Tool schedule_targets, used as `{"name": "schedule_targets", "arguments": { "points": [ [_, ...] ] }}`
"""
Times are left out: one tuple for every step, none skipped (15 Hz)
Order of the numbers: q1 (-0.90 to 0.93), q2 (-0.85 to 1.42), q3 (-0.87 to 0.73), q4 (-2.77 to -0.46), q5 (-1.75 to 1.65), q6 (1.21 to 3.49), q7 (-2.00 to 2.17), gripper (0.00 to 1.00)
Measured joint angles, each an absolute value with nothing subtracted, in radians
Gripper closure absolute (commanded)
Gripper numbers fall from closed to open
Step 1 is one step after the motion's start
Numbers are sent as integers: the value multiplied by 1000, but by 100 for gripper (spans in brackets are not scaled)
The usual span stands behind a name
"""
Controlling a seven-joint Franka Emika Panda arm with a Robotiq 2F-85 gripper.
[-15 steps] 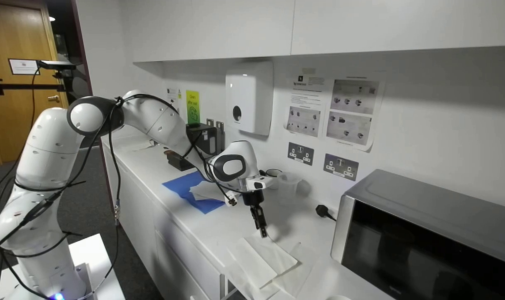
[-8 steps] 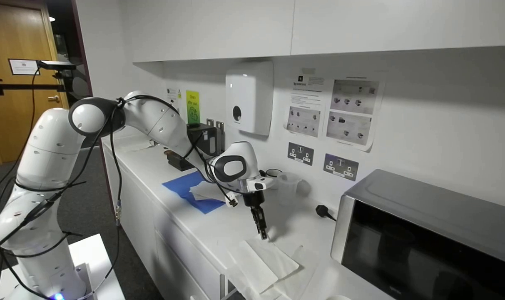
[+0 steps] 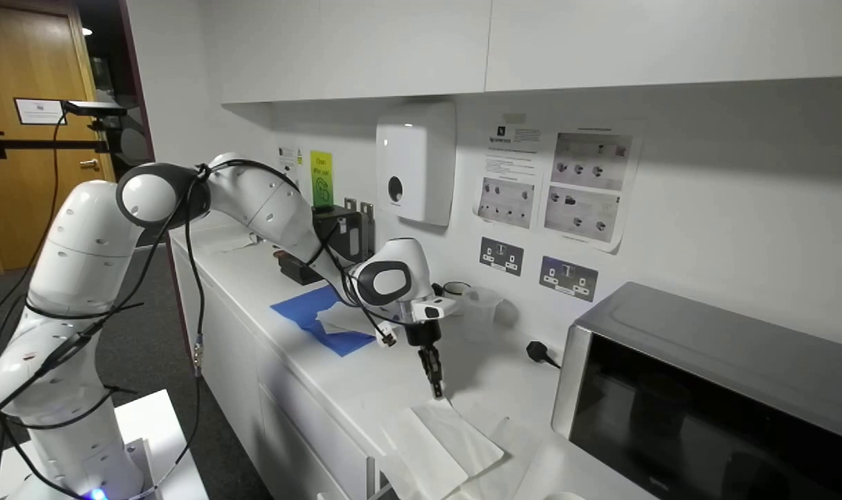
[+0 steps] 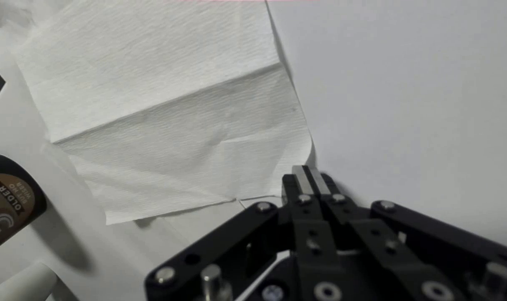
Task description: Unfold the blue placemat, place the white napkins on the mat then fold the mat in half
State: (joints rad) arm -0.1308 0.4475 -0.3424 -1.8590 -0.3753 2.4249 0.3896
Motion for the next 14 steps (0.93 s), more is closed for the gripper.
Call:
{"name": "schedule_targets", "arguments": {
  "points": [
    [-131, 449, -343, -1859, -375, 2425, 390, 100],
    [-131, 451, -343, -1858, -375, 2425, 390, 100],
    [-131, 454, -344, -1857, -375, 2425, 390, 100],
    [-131, 455, -344, -1857, -375, 2425, 390, 100],
    [-131, 456, -344, -1856, -375, 2425, 391, 100],
    [-131, 456, -344, -1855, -375, 2425, 394, 100],
    [-131, 454, -344, -1854, -375, 2425, 399, 100],
    [-130, 451, -345, -1854, -375, 2426, 406, 100],
    [-129, 446, -347, -1855, -375, 2428, 416, 100],
    [-128, 436, -350, -1856, -375, 2428, 425, 100],
    [-126, 425, -351, -1858, -375, 2428, 434, 100],
    [-124, 412, -353, -1861, -375, 2428, 443, 100],
    [-120, 398, -355, -1864, -376, 2428, 454, 100],
    [-116, 385, -355, -1866, -377, 2428, 465, 100]
  ]
}}
